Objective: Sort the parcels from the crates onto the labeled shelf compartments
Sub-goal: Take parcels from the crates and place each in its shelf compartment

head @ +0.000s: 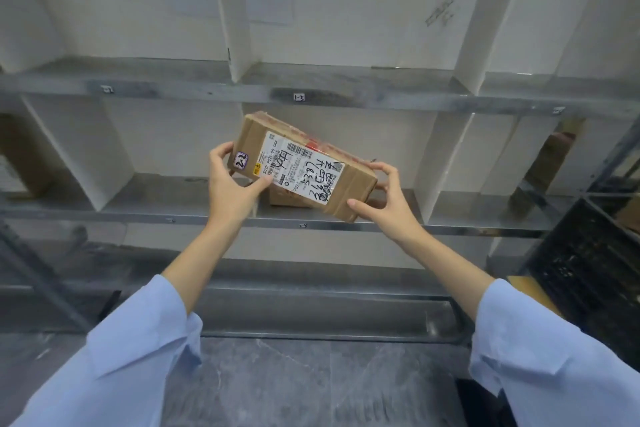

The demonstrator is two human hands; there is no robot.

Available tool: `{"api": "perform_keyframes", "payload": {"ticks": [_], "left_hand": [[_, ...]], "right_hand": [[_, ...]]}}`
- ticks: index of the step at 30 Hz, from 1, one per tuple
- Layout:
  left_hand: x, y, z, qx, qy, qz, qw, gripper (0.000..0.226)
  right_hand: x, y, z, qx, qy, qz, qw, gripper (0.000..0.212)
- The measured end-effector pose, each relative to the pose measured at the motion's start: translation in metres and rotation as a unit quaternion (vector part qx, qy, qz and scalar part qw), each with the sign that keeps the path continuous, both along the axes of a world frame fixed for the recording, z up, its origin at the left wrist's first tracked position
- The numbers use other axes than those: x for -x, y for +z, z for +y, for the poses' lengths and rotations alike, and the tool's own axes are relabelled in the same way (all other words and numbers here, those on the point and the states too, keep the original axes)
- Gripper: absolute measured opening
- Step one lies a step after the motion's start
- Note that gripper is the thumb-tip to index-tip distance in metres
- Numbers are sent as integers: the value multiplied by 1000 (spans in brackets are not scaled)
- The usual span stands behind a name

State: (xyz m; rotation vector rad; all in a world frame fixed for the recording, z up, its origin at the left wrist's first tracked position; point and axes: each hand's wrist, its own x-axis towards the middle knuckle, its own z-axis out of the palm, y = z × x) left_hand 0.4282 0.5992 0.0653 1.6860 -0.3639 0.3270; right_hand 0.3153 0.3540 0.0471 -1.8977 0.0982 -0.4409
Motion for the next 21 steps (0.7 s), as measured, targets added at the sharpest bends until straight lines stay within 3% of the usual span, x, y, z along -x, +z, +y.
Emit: {"api": "perform_keyframes", "payload": {"ticks": [5, 10, 17, 21], "left_hand": [[1, 4, 8, 64, 37, 3, 997, 85], [7, 5, 16, 126, 37, -4, 991, 75], [12, 16, 39, 56, 69, -38, 995, 77], [8, 23, 48, 25, 91, -68, 993, 80]], "right_hand": [[-15, -4, 10, -37, 4, 28, 999, 65], [-25, -8, 25, -14, 62, 28, 998, 73], [-56, -17, 44, -29, 110, 45, 993, 53], [-75, -17, 53, -11, 151, 56, 987, 63]]}}
